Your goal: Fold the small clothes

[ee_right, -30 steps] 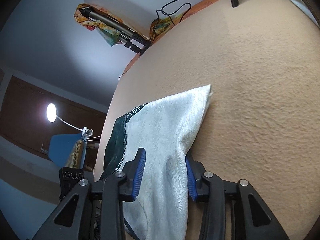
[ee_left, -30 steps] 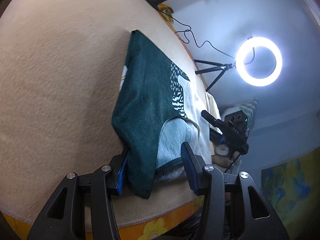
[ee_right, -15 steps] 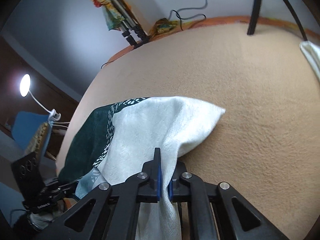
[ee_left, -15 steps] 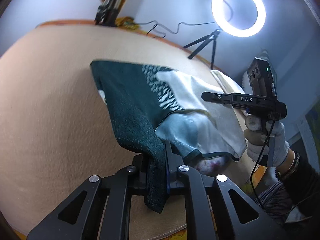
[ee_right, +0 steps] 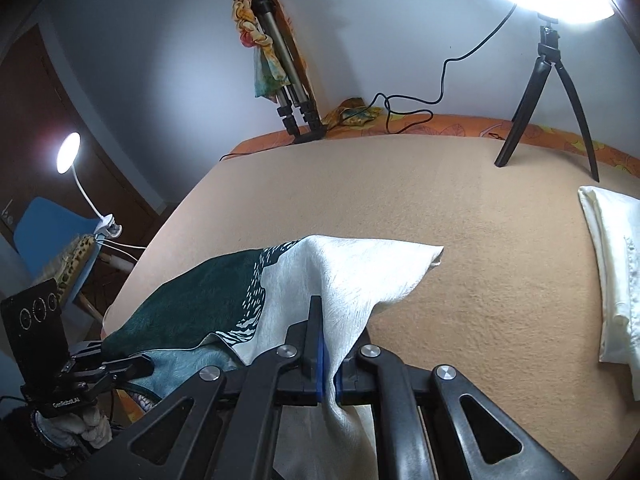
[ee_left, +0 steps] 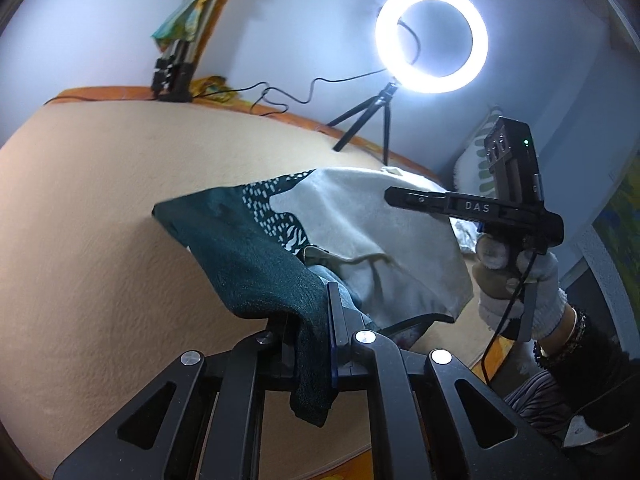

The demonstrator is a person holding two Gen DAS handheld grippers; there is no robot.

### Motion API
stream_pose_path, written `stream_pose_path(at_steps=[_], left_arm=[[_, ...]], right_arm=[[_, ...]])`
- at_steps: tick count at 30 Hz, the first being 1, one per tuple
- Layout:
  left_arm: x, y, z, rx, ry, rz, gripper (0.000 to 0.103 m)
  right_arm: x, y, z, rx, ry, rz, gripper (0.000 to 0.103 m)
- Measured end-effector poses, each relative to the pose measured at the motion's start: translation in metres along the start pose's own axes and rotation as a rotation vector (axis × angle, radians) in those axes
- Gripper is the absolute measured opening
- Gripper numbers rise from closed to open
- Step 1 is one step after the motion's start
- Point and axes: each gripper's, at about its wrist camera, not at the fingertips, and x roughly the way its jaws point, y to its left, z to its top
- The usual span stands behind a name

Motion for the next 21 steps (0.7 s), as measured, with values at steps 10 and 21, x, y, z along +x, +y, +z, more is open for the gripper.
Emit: stream_pose_path(at_steps=[10, 21], left_arm=[[0.031, -0.031, 0.026, 0.049, 0.007, -0.052, 0.007], [0.082, -0.104, 0.077, 0.157, -0.038, -0.152, 0.007]], right_arm=[[-0.04, -0.024, 0.005, -0.003, -0.06, -0.047, 0.001], [-0.116, -0.096, 0.026, 0.033, -0.163, -0.141, 0.001]])
